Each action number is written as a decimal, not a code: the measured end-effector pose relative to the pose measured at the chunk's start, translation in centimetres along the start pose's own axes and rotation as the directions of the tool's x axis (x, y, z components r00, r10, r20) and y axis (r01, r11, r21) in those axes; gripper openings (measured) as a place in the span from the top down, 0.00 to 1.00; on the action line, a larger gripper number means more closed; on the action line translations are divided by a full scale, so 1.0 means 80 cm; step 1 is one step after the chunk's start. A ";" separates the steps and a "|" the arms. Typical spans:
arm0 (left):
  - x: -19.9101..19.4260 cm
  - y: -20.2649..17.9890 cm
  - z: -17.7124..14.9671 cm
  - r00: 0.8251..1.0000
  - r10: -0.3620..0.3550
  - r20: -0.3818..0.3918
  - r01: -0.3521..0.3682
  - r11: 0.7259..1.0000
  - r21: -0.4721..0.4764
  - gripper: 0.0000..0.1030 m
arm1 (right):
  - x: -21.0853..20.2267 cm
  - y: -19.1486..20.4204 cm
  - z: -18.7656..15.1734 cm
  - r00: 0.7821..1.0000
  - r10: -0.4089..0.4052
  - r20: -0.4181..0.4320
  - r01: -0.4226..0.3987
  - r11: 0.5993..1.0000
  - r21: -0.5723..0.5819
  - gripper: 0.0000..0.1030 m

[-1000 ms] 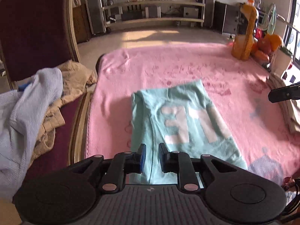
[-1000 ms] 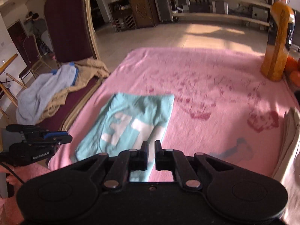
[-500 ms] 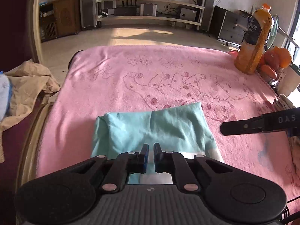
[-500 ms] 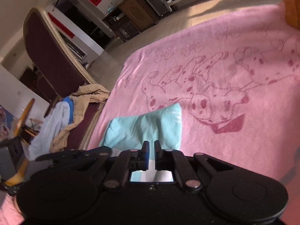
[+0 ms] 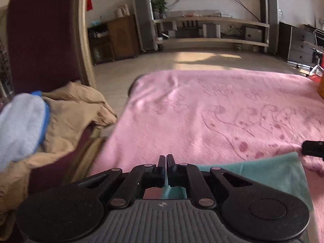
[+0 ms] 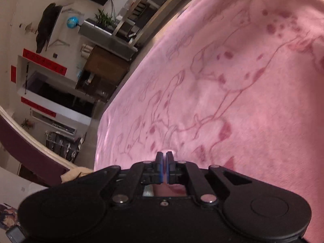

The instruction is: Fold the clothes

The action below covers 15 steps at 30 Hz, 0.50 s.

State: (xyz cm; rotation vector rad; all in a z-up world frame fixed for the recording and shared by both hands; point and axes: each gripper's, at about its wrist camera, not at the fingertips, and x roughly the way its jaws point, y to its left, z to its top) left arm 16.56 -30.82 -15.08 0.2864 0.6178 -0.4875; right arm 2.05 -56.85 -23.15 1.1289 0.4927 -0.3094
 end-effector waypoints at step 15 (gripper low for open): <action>0.029 -0.017 -0.010 0.950 -0.274 -0.150 0.274 0.961 -0.021 0.87 | 0.030 0.069 -0.051 0.963 0.071 -0.259 -0.125 0.973 -0.195 0.95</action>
